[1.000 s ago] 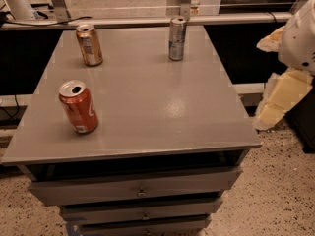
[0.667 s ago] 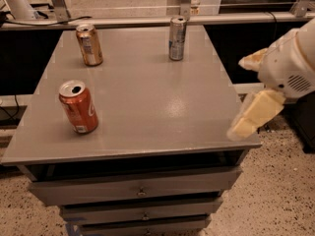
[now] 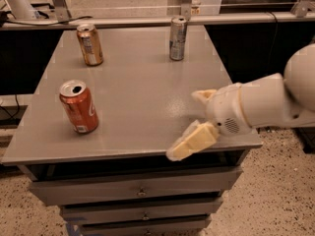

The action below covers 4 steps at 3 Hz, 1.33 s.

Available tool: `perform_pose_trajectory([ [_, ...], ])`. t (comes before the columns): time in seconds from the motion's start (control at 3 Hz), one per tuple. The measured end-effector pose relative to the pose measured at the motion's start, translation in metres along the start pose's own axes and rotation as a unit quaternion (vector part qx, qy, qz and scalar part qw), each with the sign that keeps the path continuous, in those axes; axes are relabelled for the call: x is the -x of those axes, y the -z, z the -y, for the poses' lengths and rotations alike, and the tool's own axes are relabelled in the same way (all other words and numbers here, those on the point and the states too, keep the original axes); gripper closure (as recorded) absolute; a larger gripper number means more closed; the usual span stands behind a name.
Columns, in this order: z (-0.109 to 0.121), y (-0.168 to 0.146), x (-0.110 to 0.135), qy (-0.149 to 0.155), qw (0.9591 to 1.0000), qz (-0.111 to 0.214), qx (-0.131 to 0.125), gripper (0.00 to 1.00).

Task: Move coke can near redbull can

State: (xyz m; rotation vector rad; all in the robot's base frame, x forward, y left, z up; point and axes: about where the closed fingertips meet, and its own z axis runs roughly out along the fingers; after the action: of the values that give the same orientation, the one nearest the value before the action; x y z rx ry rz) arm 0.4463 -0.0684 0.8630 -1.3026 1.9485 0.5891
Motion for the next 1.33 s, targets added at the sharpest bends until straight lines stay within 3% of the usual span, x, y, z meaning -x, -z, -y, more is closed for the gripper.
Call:
perform_pose_trajectory([
  [0.33, -0.008, -0.017, 0.036, -0.01, 0.9987, 0.05, 0.0, 0.0],
  [0.67, -0.007, -0.016, 0.036, -0.011, 0.9987, 0.05, -0.001, 0.0],
  [1.0, -0.006, -0.028, 0.045, 0.001, 0.997, 0.077, -0.006, 0.0],
  [1.33, -0.001, -0.076, 0.092, 0.035, 0.9881, 0.149, 0.01, 0.0],
])
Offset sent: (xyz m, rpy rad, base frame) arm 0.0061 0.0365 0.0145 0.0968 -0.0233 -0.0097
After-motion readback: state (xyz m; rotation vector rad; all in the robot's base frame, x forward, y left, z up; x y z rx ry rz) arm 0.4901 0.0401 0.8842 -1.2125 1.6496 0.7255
